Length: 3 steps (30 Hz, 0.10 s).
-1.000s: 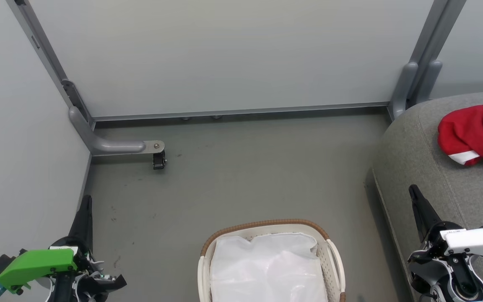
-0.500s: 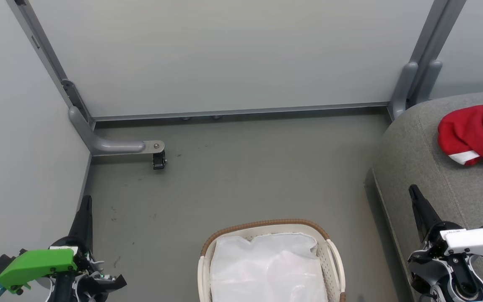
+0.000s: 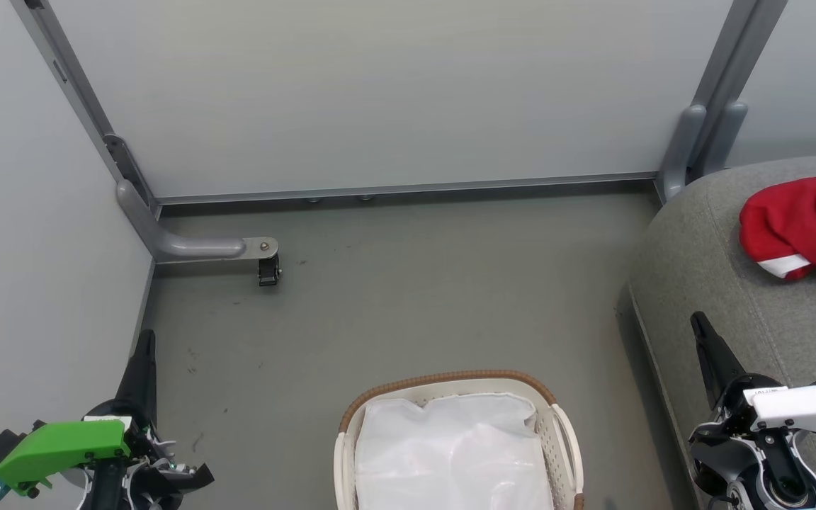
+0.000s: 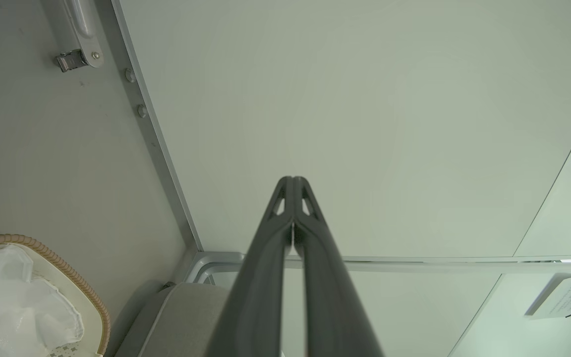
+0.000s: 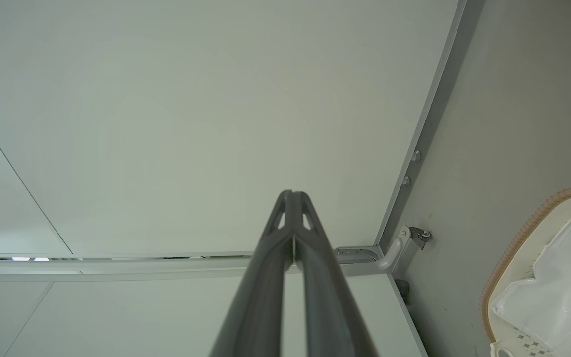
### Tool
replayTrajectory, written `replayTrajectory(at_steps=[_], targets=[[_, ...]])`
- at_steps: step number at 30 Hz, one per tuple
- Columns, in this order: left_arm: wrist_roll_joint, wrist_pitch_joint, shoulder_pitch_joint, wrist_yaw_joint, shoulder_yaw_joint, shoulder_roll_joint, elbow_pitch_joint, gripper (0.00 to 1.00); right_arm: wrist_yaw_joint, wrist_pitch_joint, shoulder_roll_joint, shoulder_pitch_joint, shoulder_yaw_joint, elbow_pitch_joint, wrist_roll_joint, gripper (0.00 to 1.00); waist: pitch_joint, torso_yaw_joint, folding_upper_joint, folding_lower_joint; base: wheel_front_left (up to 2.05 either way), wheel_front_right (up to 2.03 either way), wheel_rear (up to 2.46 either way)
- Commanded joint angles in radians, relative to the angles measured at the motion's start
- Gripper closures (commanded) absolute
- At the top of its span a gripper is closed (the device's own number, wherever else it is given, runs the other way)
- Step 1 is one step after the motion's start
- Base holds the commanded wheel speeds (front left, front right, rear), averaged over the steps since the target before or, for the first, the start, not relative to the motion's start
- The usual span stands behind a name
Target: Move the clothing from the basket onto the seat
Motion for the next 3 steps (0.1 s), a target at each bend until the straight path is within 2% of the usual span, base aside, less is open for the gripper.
replayTrajectory(at_steps=[1,3], targets=[[-0.003,0.003,-0.011,-0.003,0.002,0.007,-0.001,1.00,-0.001,0.002,-0.006,0.011,-0.002,-0.004,0.003,1.00,0.000,0.000,0.0045,0.0000,0.00,0.00,0.00],[-0.003,0.003,-0.011,-0.003,0.002,0.007,-0.001,1.00,-0.001,0.002,-0.006,0.011,-0.002,-0.004,0.003,1.00,0.000,0.000,0.0045,0.0000,0.00,0.00,0.00]])
